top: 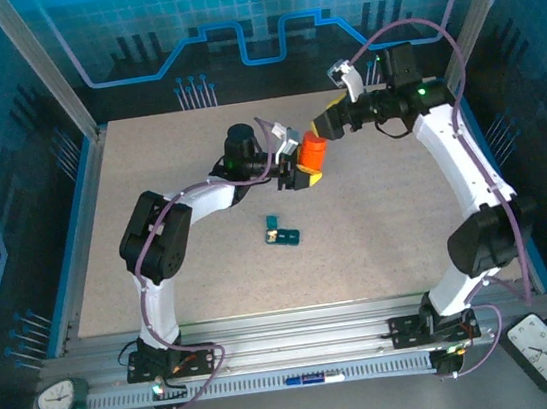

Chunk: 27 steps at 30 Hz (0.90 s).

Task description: Sort the pills into containers

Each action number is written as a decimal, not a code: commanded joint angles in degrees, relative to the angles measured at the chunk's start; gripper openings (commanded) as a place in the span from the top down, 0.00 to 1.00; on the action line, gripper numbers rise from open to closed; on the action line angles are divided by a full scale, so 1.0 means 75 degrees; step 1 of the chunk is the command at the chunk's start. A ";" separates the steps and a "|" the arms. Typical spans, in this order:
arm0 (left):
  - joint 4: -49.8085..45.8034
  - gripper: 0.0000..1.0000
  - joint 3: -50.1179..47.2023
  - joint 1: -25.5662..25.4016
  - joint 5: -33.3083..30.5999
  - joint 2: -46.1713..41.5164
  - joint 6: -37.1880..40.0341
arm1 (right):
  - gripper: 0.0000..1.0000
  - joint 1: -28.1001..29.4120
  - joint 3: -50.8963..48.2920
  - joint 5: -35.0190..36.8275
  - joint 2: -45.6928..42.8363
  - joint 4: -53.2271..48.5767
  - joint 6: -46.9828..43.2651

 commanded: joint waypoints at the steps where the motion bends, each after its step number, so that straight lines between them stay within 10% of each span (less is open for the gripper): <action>1: 0.0072 1.00 0.0290 0.0026 0.0378 -0.0069 -0.0090 | 0.15 0.0130 0.0666 -0.0253 0.0264 -0.1333 -0.0820; 18: -0.0027 1.00 0.0307 0.0016 0.0397 -0.0115 -0.0072 | 0.20 0.0423 0.0835 -0.0198 0.0809 -0.1821 -0.1041; 27: -0.0029 1.00 0.0278 0.0026 0.0402 -0.0139 -0.0066 | 0.45 0.0455 0.0741 0.0006 0.0895 -0.1705 -0.0853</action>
